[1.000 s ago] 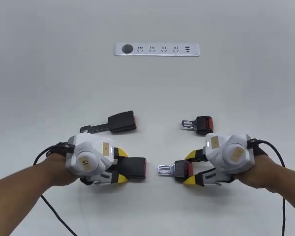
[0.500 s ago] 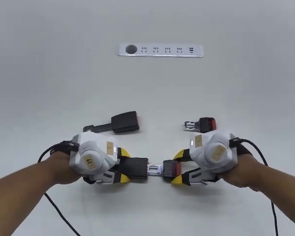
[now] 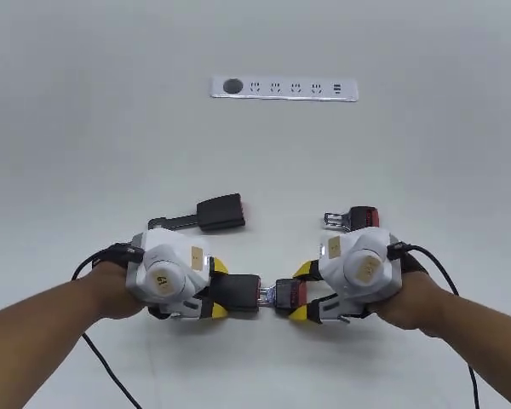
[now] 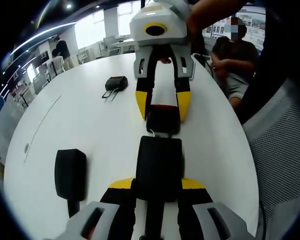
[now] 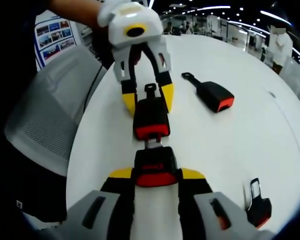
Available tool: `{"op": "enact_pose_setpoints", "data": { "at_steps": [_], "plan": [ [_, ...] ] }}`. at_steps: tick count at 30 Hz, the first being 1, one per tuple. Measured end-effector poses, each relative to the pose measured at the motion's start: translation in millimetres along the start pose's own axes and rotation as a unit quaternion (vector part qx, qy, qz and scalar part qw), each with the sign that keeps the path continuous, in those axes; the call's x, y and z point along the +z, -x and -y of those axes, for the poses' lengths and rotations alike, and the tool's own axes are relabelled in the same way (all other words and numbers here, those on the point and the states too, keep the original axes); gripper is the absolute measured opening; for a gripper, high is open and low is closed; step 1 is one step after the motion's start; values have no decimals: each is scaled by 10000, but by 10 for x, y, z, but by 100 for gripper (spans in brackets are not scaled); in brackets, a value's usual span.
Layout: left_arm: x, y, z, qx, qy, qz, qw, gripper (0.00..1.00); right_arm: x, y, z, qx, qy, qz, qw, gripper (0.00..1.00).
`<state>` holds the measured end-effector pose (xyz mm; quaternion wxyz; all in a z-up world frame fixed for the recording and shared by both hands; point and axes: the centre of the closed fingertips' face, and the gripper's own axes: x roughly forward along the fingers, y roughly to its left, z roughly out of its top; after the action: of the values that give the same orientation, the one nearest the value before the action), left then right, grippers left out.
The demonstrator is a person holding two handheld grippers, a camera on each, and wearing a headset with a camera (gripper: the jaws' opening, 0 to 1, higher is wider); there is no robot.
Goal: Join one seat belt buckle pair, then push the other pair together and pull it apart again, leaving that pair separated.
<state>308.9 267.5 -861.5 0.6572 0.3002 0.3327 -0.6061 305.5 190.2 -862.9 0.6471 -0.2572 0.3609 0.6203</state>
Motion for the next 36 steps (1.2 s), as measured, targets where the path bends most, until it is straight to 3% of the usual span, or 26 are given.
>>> {"op": "enact_pose_setpoints", "data": {
  "at_steps": [8, 24, 36],
  "plan": [
    [-2, 2, -3, -7, -12, -52, 10000, 32, 129, -79, -24, -57, -71, 109, 9999, 32],
    [-8, -10, -13, -38, -66, -52, 10000, 33, 110, -68, -21, -54, -82, -51, 9999, 32],
    [3, 12, 0, -48, -171, 21, 9998, 33, 102, -36, -26, -102, 19, 194, 9998, 32]
  ]
}}
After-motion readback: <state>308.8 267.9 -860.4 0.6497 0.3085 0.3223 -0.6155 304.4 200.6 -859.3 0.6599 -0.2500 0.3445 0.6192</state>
